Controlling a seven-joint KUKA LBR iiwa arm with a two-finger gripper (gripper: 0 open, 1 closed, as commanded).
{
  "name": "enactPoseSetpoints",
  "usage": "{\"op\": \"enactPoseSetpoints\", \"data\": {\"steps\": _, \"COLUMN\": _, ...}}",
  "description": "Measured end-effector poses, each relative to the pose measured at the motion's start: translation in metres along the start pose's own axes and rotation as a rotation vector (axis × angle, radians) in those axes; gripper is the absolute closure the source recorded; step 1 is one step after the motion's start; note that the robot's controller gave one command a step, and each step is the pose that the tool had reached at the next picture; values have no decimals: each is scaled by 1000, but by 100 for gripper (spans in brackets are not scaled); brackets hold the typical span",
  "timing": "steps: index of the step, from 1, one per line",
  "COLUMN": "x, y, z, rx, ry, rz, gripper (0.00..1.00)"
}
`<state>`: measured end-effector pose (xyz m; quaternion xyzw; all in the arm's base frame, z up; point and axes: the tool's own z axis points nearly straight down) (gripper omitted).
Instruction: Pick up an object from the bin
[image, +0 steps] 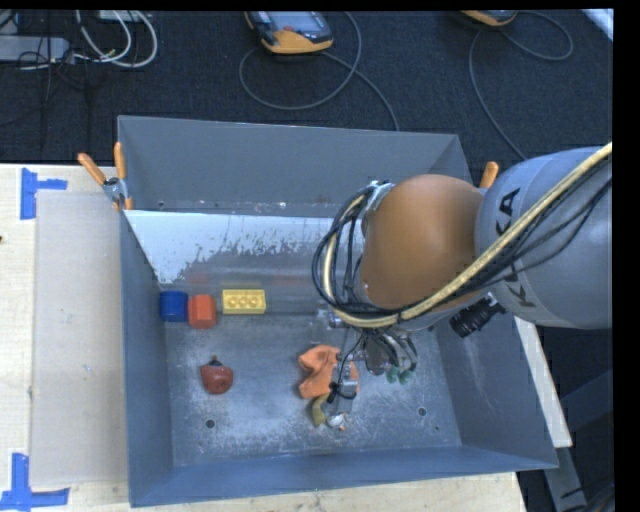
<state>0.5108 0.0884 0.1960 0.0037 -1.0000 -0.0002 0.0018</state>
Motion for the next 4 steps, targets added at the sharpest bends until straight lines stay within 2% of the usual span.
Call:
{"op": "enactPoseSetpoints", "data": {"steps": 1, "x": 4, "y": -30, "z": 32, "rx": -2, "ry": 4, "rz": -58, "gripper": 0}}
{"op": "enactPoseSetpoints", "data": {"steps": 2, "x": -12, "y": -53, "z": 68, "rx": 4, "ry": 3, "rz": -17, "gripper": 0}}
{"op": "enactPoseSetpoints", "data": {"steps": 3, "x": -24, "y": -36, "z": 123, "rx": -1, "ry": 5, "rz": -208, "gripper": 100}}
{"op": "enactPoseSetpoints", "data": {"steps": 4, "x": -24, "y": -36, "z": 123, "rx": -1, "ry": 5, "rz": -208, "gripper": 100}}
